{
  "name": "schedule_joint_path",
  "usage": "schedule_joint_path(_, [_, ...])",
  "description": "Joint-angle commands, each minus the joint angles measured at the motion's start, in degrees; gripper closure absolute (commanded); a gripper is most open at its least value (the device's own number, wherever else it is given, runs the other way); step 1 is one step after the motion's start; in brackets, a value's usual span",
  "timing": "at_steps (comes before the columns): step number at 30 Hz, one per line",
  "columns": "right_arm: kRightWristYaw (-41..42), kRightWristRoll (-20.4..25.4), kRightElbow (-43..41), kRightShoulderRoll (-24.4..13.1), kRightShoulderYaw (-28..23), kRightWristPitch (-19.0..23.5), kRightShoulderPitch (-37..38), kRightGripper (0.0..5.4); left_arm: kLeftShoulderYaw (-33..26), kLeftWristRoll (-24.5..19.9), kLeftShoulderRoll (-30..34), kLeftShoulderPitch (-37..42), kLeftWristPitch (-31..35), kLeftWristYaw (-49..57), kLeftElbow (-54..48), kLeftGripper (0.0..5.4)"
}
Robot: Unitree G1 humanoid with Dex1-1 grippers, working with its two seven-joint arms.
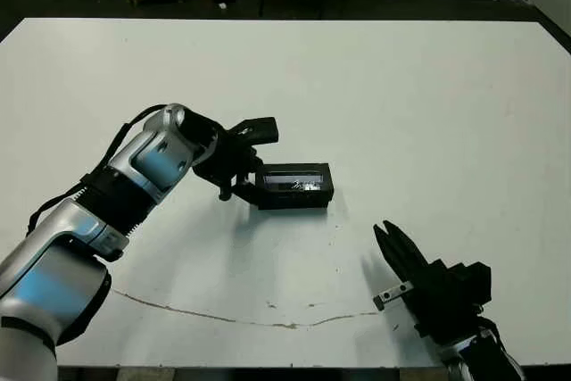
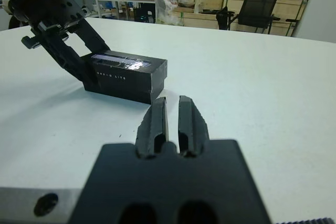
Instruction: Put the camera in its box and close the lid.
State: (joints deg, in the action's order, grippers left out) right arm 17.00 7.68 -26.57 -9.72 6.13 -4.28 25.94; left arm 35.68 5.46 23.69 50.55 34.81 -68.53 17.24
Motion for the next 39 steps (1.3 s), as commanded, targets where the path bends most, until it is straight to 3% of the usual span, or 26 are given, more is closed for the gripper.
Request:
schedule_joint_path(1, [-0.30, -0.66, 0.60, -0.71, 0.05, 0.40, 3.71, 5.40, 2.72, 2.46, -0.66, -3.07, 4.04, 1.55, -0.72, 3.17])
schedule_joint_path(18, [0.53, 0.04, 1.91, -0.74, -0.13, -0.96, 3.90, 5.40, 4.31, 4.56, -1.75, -7.61, 4.09, 6.18, 1.33, 3.18])
schedule_joint_path(30, [0.54, 0.34, 2.41, -0.54, 0.05, -1.24, 3.92, 5.40, 4.79, 7.21, -3.57, -7.19, -5.89, 8.17, 11.52, 3.18])
schedule_joint_path(39, [0.38, 0.04, 2.23, -0.72, 0.14, -0.63, 4.05, 5.40, 4.87, 6.81, -5.49, -8.95, -6.11, 7.73, 14.54, 3.18])
